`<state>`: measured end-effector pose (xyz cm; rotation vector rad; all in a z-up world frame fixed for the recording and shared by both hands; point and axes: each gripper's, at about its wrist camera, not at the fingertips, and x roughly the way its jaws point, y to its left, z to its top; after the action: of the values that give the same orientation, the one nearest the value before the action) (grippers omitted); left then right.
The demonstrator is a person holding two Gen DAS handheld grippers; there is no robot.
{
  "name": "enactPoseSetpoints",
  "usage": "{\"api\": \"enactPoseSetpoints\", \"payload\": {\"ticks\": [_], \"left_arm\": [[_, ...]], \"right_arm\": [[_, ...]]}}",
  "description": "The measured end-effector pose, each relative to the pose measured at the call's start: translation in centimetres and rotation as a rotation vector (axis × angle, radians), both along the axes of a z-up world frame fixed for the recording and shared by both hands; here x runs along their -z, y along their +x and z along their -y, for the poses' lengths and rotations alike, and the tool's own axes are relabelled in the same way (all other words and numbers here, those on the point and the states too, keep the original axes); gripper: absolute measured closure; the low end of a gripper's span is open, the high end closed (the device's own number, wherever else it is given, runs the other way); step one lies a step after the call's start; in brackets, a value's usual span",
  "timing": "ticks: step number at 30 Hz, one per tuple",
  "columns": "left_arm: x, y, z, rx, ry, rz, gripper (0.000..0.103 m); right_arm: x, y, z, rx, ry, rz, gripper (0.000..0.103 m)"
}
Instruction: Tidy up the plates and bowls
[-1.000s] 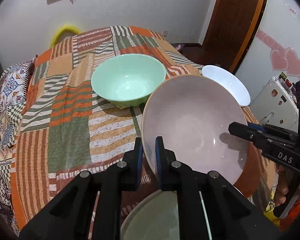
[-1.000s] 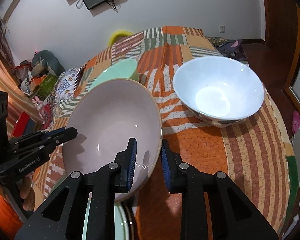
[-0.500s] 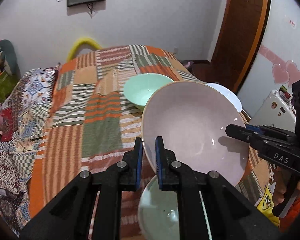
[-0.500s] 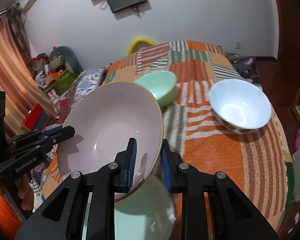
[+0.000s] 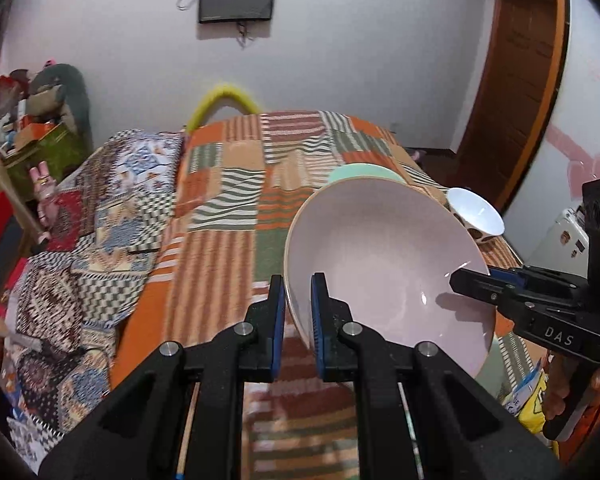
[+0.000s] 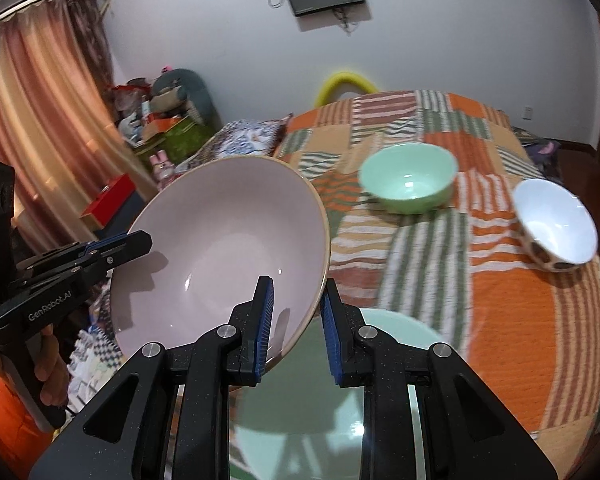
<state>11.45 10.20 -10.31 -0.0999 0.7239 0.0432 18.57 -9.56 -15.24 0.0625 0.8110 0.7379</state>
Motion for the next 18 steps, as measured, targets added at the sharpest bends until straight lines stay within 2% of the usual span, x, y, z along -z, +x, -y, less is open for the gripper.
{"api": "enactPoseSetpoints", "payload": {"ticks": [10,18], "left_arm": [[2.1,-3.4,-4.3,-0.098,-0.011,-0.035,0.092],[5.0,-3.6,-6.1,-0.124,-0.035,-0.083,0.092]], "right_arm": [[1.6,-1.5,-4.5,-0.086,-0.032,-0.022,0.081],[3.6,-1.6,-6.4,-0.107,-0.085,-0.064,0.081]]}}
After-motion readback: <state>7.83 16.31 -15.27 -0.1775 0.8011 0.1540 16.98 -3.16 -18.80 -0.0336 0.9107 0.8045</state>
